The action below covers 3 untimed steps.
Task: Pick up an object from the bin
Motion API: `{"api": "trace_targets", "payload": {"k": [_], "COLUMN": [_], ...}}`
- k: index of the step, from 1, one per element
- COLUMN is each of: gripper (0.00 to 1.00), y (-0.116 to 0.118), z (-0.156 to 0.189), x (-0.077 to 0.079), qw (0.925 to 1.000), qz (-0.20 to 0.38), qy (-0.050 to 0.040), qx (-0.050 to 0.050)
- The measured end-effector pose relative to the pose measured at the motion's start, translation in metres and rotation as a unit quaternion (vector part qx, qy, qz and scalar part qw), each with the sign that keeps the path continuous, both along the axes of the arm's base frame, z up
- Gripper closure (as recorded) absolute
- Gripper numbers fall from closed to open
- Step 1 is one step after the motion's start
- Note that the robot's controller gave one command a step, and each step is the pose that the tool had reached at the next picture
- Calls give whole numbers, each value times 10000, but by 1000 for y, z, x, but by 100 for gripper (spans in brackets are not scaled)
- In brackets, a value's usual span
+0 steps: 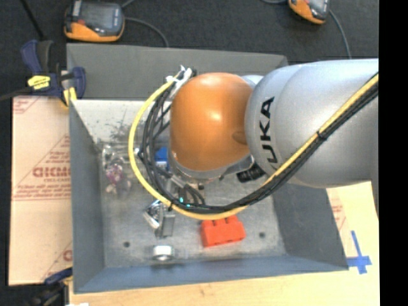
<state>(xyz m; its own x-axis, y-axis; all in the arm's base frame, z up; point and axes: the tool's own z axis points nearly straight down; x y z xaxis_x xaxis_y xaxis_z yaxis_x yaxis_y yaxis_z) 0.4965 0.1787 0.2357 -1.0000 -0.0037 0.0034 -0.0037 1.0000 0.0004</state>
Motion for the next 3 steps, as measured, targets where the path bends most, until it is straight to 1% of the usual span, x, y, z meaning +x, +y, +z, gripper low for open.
{"api": "trace_targets", "payload": {"k": [1,2,3], "gripper": [0,0,100], "y": [-36,-37,-37], "z": [-92,-162,-164], "x": [-25,-17,-22], "qw": [9999,9904,9906], "qz": [-155,1378,1368], "qy": [21,-139,-47], "qx": [-16,16,10]}}
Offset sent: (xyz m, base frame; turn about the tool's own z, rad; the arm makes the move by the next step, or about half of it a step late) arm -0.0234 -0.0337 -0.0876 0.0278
